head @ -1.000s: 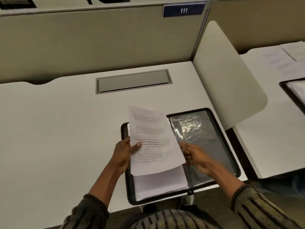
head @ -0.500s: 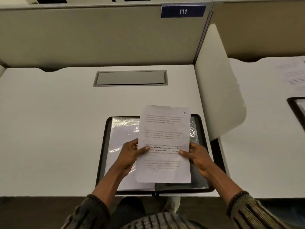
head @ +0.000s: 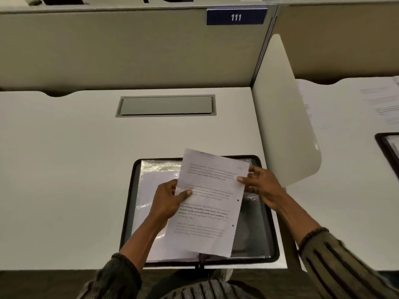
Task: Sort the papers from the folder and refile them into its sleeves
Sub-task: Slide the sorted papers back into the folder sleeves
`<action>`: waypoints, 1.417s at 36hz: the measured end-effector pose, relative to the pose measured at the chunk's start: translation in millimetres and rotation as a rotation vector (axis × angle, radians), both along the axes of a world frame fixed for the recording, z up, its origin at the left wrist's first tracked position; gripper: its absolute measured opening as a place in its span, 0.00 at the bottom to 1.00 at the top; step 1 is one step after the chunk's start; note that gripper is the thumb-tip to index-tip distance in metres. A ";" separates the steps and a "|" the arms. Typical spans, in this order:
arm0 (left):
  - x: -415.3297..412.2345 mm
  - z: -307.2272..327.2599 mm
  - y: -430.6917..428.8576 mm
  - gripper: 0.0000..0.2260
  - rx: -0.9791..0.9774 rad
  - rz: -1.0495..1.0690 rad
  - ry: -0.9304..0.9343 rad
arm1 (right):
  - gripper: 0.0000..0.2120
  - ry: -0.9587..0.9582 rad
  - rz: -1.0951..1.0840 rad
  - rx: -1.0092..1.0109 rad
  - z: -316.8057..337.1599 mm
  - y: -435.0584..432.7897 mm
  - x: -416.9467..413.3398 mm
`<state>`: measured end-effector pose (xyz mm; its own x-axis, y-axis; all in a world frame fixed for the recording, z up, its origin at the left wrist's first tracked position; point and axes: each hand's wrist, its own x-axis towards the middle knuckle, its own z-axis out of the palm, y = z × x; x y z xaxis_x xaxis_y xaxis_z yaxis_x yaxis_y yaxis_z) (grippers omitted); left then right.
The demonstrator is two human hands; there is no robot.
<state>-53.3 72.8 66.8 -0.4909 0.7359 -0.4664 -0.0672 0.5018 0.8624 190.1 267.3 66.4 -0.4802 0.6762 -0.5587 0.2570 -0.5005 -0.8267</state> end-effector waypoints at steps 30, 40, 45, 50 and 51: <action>81.2 -63.0 95.2 0.03 -0.359 0.332 0.513 | 0.21 -0.782 1.101 0.997 55.2 252.6 -117.0; 156.9 -97.8 155.4 0.21 -0.445 -0.066 0.872 | 0.21 -0.768 1.201 1.086 62.4 314.1 -144.6; 174.0 -100.5 190.3 0.41 -0.528 -0.140 0.821 | 0.21 -0.758 1.227 1.091 58.4 329.2 -151.3; 178.2 -98.9 216.5 0.51 -0.647 -0.224 0.771 | 0.22 -0.760 1.242 1.106 61.4 341.5 -161.1; 178.6 -99.2 219.7 0.50 -0.656 -0.220 0.768 | 0.22 -0.759 1.241 1.108 62.5 343.6 -163.8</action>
